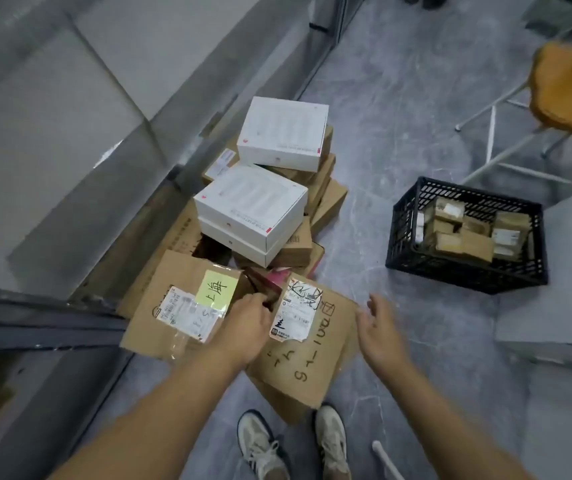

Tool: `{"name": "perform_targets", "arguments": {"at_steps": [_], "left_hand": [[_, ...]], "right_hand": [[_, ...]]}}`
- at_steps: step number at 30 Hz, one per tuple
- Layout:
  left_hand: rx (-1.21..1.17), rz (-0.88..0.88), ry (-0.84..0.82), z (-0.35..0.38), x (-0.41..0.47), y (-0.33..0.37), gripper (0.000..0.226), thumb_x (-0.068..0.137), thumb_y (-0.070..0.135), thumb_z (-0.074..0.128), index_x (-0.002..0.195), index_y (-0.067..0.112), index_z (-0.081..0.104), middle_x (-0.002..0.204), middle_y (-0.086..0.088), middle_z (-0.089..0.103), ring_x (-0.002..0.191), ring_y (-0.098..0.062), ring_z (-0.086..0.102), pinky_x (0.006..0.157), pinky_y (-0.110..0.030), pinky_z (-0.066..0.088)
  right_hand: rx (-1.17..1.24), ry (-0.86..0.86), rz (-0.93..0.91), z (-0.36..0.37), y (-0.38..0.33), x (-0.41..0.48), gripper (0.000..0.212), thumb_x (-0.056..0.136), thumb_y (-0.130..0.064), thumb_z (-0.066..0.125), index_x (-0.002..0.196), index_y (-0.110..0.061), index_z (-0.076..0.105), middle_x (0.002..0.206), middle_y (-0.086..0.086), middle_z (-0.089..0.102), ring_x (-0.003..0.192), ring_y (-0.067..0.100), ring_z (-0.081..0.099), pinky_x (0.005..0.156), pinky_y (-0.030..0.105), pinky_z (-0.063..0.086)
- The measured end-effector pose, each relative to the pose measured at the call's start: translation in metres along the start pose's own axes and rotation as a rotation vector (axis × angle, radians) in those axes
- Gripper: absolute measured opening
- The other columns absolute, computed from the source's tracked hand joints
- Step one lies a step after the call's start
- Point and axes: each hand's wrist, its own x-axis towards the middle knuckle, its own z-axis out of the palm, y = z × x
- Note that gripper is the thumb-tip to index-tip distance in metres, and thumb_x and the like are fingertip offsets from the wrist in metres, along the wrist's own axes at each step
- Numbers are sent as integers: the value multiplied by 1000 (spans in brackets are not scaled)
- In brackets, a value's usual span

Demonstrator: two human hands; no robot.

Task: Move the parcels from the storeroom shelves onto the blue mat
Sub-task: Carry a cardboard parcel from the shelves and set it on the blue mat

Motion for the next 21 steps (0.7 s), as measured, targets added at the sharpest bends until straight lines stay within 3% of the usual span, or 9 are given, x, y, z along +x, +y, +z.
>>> {"name": "perform_targets", "arguments": {"at_steps": [3,6,8,11,14,16,18,21], "left_hand": [[-152,-77,42,40,26,-19,44,104,26,31,144,11,39,146,-7,42,135,-20,38,109,-30,29],[-353,-194,-2,71,41,-35,41,104,38,25,135,23,49,135,0,53,129,-17,46,100,-28,36],[-408,-239,-26,85,43,-42,43,104,43,23,119,24,58,121,1,62,117,-18,54,92,-30,40],[-454,-290,-14,101,37,-49,51,102,50,22,128,23,57,123,-1,63,115,-17,54,94,-30,39],[-528,-335,9,104,31,-45,50,101,52,26,132,27,57,124,2,63,117,-17,54,96,-30,39],[-568,-384,23,95,27,-39,52,101,53,25,131,27,58,123,1,63,114,-17,54,94,-31,39],[-619,-438,49,78,19,-32,52,101,53,23,129,26,58,122,0,62,107,-16,54,90,-30,37],[-669,-420,139,38,-2,-9,52,101,52,23,127,25,59,123,-2,62,102,-16,53,90,-29,36]], "right_hand": [[121,-60,159,32,41,16,68,99,-39,42,153,-13,9,155,13,27,142,27,29,115,43,29],[286,-143,241,61,65,22,62,98,-47,38,148,-17,20,141,4,45,128,21,47,105,38,40],[313,-149,244,75,73,23,62,97,-54,32,148,-20,25,141,-3,44,129,16,45,109,38,36],[383,-161,266,86,82,24,65,97,-56,28,151,-20,25,151,3,36,137,20,37,116,45,28],[491,-168,371,86,73,26,62,96,-56,32,147,-21,30,139,3,51,123,22,52,108,47,40],[479,-160,342,79,61,23,58,97,-53,37,146,-22,31,129,-2,56,108,16,58,95,39,48],[401,-200,256,67,42,19,55,98,-51,36,147,-26,29,122,-8,54,96,7,54,81,25,45],[317,-240,114,35,-1,10,48,100,-48,31,144,-28,33,129,-7,54,102,9,51,88,29,41]]}}
